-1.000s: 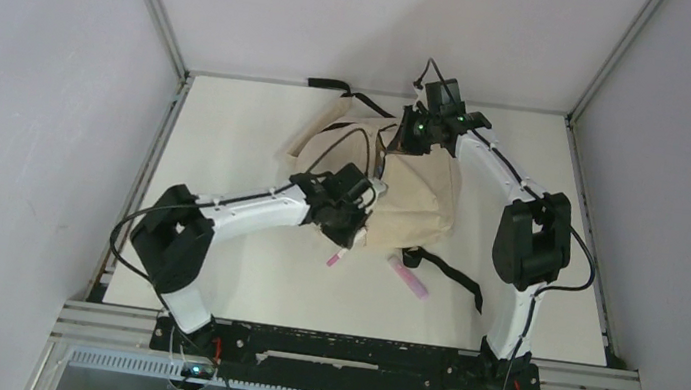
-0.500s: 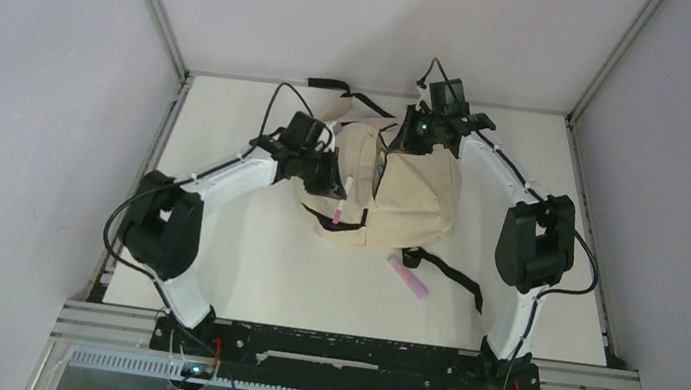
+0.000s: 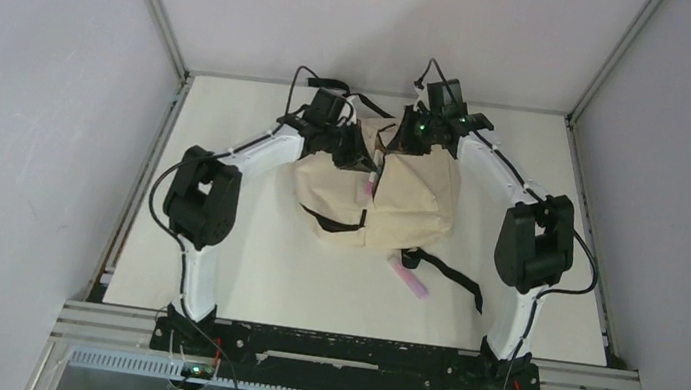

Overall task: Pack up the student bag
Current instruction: Place the stationery in the student bag.

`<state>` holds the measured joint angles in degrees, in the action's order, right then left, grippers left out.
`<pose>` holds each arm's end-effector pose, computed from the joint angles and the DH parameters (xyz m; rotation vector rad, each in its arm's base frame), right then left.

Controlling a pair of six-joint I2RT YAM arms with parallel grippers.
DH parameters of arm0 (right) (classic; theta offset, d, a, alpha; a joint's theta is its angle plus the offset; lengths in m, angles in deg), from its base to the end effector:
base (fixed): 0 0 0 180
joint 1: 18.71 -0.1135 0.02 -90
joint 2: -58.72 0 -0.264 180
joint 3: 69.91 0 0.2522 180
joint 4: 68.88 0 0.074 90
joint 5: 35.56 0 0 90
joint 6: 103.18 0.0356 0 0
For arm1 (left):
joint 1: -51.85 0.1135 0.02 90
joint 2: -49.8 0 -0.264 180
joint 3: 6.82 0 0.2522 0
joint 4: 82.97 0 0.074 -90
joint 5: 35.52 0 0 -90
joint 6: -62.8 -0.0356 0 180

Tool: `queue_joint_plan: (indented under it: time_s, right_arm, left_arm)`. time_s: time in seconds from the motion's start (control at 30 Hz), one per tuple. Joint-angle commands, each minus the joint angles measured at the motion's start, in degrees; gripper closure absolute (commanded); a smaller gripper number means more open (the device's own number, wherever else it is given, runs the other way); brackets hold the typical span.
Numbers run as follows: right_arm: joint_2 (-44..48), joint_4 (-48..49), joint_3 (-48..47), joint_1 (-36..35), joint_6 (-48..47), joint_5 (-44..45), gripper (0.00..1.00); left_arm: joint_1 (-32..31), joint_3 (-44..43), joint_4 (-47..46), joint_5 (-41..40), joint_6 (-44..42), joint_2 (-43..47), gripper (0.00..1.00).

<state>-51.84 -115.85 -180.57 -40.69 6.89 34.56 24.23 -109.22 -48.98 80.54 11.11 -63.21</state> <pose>0.4020 0.1753 0.2827 -0.2110 2.4525 0.7499 0.3884 -0.2209 0.2356 0.0081 2.5211 -1.0584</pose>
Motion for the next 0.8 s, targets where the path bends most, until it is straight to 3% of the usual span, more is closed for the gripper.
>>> queue_joint_plan:
  time_s: [0.0,0.23,0.43,0.53,0.77]
  right_arm:
    - [3.64,2.85,-1.57,-1.04,1.37,-2.17,1.0]
    - [3.52,2.31,-2.09,-1.79,1.33,-1.55,1.0]
    - [3.13,2.03,-2.63,-1.67,1.17,-1.45,1.0]
    - [2.82,1.8,-3.1,-1.58,1.08,-1.39,1.0]
    - [2.81,1.83,-3.02,-1.6,1.24,-1.48,1.0]
  left_arm:
    - [-0.25,-6.86,-2.51,1.61,3.93,-4.6,1.0]
    - [-0.32,-11.8,-4.95,1.95,5.59,-8.76,0.99]
    - [-0.6,-9.43,-2.32,-0.28,4.66,-6.05,0.72]
    - [-0.81,-6.17,-2.13,-2.02,3.37,-2.42,0.63]
    - [-0.95,-1.31,0.81,-6.07,-0.31,4.89,0.57]
